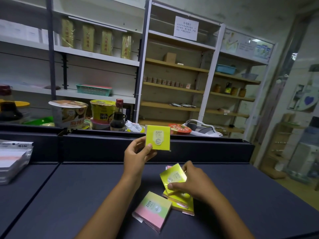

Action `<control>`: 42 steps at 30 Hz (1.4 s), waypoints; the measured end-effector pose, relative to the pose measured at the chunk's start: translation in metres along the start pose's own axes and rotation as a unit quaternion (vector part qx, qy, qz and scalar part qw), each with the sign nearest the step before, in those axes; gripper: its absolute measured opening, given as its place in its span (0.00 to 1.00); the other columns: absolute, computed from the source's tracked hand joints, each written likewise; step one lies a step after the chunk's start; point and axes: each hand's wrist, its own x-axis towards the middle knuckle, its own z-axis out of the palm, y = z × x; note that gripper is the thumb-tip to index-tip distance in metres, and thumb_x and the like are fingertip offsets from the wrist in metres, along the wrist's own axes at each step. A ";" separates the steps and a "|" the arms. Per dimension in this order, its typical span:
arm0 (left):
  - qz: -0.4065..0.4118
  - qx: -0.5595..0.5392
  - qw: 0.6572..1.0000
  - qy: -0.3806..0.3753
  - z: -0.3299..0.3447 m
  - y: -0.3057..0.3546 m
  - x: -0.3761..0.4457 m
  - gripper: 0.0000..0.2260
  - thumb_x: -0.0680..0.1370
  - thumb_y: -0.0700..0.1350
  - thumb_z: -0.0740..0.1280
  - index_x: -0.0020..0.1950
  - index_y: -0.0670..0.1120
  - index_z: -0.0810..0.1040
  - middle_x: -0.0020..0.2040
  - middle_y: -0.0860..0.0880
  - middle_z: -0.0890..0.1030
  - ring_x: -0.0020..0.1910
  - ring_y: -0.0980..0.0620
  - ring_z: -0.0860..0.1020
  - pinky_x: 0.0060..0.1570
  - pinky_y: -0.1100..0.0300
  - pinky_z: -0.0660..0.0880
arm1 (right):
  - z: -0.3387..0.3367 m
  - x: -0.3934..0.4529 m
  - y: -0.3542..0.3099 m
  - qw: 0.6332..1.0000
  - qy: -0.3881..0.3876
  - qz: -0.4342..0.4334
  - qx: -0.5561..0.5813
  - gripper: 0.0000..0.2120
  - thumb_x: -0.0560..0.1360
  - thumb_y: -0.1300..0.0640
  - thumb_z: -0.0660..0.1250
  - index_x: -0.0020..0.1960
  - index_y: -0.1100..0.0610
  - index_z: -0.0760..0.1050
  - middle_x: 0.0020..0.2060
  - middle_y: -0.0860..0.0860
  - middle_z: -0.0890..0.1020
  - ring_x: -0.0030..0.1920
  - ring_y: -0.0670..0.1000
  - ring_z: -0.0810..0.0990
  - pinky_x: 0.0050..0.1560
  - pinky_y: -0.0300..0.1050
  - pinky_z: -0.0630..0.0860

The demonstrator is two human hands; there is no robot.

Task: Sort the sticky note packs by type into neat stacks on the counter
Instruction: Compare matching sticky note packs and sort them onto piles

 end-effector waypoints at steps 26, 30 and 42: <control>0.042 0.035 0.999 0.005 -0.055 0.043 -0.041 0.10 0.78 0.36 0.68 0.58 0.45 0.79 0.52 0.46 0.85 0.51 0.49 0.84 0.43 0.63 0.81 | 0.009 -0.054 -0.049 0.800 0.256 0.040 0.541 0.12 0.76 0.65 0.71 0.56 0.54 0.77 0.44 0.48 0.88 0.44 0.50 0.87 0.40 0.44 0.84; 0.072 0.056 0.995 0.041 -0.095 0.074 -0.065 0.13 0.76 0.36 0.70 0.59 0.46 0.79 0.52 0.47 0.85 0.50 0.50 0.85 0.42 0.62 0.82 | 0.018 -0.072 -0.078 0.780 0.242 0.016 0.576 0.15 0.76 0.69 0.68 0.57 0.52 0.76 0.44 0.48 0.88 0.44 0.50 0.87 0.39 0.41 0.82; 0.173 0.146 0.963 0.145 -0.179 0.161 -0.159 0.06 0.76 0.34 0.69 0.50 0.43 0.79 0.45 0.40 0.84 0.43 0.47 0.84 0.43 0.59 0.82 | 0.054 -0.122 -0.153 0.768 0.119 -0.091 0.623 0.23 0.76 0.72 0.66 0.66 0.53 0.74 0.49 0.54 0.86 0.48 0.48 0.86 0.39 0.36 0.81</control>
